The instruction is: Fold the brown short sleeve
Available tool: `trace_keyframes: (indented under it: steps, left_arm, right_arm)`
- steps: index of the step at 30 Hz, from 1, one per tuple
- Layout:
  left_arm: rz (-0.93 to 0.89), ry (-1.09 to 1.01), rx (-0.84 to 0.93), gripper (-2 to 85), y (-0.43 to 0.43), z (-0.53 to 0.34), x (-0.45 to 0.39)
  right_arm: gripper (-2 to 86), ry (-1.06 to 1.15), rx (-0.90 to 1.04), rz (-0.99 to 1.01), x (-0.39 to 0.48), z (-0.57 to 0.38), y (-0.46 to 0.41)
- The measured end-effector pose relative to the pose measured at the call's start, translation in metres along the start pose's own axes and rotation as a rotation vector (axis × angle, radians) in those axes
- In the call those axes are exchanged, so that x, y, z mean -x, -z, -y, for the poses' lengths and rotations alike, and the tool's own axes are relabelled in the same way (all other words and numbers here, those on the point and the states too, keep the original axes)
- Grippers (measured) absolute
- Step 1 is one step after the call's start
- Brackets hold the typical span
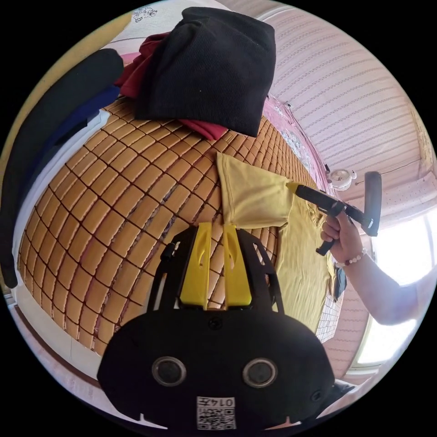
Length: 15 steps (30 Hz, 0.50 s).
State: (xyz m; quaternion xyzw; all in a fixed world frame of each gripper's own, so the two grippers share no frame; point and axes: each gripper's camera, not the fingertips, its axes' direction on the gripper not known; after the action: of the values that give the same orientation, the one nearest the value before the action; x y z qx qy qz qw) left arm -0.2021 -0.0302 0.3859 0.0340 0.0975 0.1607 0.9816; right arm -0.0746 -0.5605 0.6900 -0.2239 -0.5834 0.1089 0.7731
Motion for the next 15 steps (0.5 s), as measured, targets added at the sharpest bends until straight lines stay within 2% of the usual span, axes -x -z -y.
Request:
trace_keyframes:
  steps: [5,9,15]
  left_arm:
    - [-0.034,0.001,-0.039,6.0,0.004,-0.002,-0.005]
    - [-0.023,-0.032,-0.084,7.5,0.002,0.000,-0.016]
    - [0.043,-0.074,-0.026,4.6,-0.021,0.004,-0.026]
  right_arm:
    - [6.7,0.213,0.070,0.015,0.055,0.025,-0.038]
    - [7.7,0.221,0.090,-0.003,0.068,0.043,-0.055]
    - [8.7,0.228,0.179,-0.075,0.077,0.058,-0.087]
